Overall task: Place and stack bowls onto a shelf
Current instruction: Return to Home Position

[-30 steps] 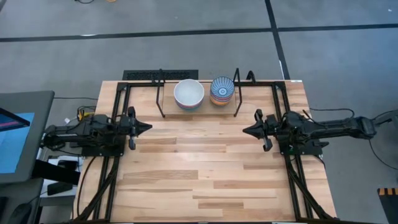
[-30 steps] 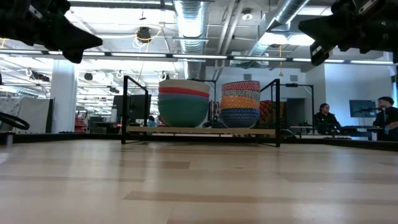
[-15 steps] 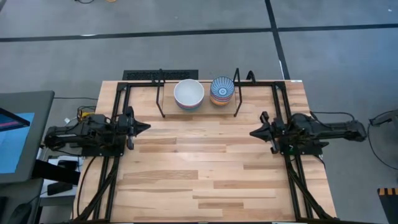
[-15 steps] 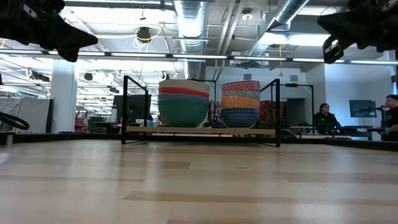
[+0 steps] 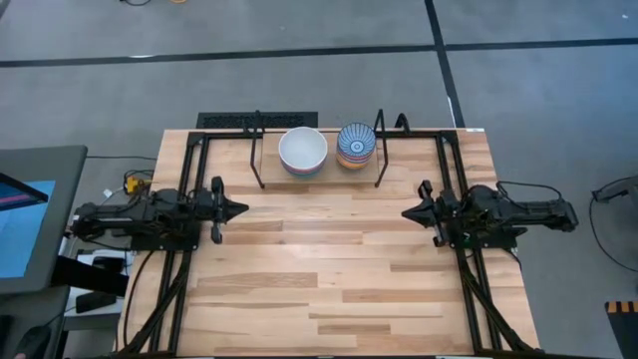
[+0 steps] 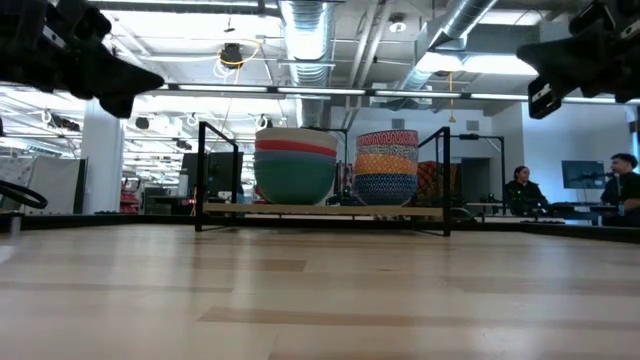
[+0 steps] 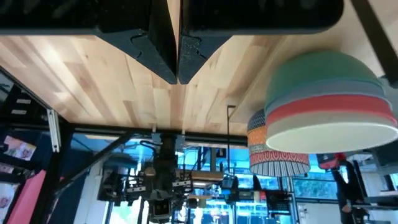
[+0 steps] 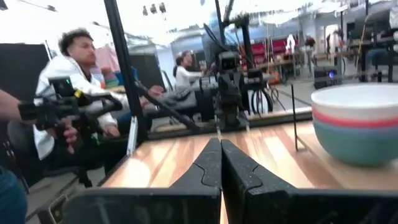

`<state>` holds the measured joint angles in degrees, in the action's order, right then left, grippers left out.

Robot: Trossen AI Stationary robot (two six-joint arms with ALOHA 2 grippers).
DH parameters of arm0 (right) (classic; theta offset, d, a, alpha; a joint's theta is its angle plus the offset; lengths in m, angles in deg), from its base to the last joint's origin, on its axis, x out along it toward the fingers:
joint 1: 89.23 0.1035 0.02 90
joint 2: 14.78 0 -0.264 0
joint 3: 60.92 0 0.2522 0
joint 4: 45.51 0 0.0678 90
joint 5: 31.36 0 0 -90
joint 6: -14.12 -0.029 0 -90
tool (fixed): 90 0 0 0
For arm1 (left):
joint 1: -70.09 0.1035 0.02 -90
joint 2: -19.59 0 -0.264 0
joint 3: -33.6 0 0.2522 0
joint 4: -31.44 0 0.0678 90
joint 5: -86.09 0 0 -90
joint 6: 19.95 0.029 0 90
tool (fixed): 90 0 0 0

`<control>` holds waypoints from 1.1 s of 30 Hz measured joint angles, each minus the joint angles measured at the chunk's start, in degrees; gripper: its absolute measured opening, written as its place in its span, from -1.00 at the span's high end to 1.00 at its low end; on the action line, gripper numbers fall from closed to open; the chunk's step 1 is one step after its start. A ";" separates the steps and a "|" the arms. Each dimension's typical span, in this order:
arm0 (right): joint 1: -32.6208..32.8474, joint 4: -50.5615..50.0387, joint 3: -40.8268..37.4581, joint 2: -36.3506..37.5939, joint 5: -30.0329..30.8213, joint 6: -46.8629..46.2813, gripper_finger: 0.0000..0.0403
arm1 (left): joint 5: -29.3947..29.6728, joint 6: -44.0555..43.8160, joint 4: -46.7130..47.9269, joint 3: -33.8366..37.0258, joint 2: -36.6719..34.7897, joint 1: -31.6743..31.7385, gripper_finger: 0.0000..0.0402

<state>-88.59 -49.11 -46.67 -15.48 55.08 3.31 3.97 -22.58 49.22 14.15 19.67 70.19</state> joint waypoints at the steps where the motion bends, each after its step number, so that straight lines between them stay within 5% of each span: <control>1: 0.03 -0.68 0.00 0.01 -0.08 0.16 0.90 | -0.05 -0.13 -1.34 1.08 0.00 0.00 1.00; 6: 0.11 -0.35 -0.02 0.60 -0.45 0.32 0.90 | 0.14 -2.74 -7.31 5.04 0.17 0.00 1.00; 33: 0.09 -4.40 -0.15 0.62 0.19 0.75 0.83 | -0.07 -1.53 -7.02 5.22 0.68 0.00 1.00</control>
<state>-88.50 -53.50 -46.82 -14.86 55.27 4.06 3.90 -24.11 42.20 19.37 20.34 70.19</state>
